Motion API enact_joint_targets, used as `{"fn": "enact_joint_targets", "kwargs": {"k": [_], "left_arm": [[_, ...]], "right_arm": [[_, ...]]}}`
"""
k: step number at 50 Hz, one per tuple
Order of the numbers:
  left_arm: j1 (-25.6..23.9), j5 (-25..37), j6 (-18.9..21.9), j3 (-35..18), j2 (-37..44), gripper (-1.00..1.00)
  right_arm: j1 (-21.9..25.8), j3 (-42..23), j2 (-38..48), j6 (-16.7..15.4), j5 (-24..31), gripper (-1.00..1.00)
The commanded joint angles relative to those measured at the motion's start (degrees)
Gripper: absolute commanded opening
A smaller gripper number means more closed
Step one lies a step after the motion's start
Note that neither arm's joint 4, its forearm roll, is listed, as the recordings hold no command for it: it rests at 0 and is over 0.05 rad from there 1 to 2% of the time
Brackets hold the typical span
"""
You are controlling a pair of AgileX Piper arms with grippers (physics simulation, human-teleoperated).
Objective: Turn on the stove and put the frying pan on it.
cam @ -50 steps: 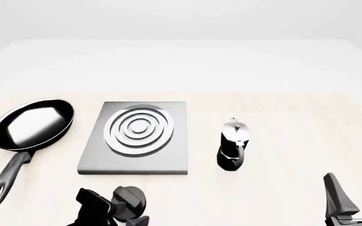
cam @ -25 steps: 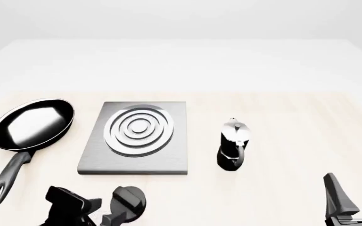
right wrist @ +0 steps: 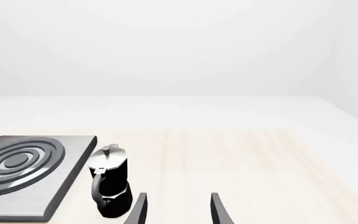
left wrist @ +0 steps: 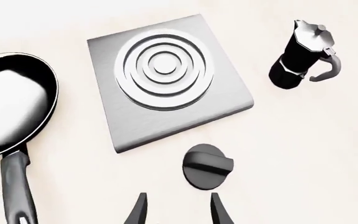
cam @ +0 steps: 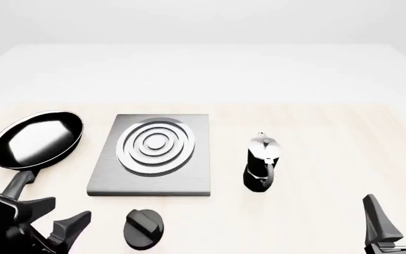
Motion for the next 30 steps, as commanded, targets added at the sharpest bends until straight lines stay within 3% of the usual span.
{"fn": "enact_joint_targets", "kwargs": {"k": [1,17,23,30], "left_arm": [[7.0,8.9,5.9,-7.7,-4.2,1.00],[19.1,13.0,11.9,-10.7,-4.9,1.00],[24.8,16.0,15.2,-15.3,-4.8,1.00],[25.8,17.8,16.1,-17.3,-4.9,1.00]], "right_arm": [[0.0,0.0,0.0,0.0,0.0,1.00],[0.0,0.0,0.0,0.0,0.0,1.00],[0.0,0.0,0.0,0.0,0.0,1.00],[0.0,0.0,0.0,0.0,0.0,1.00]]}}
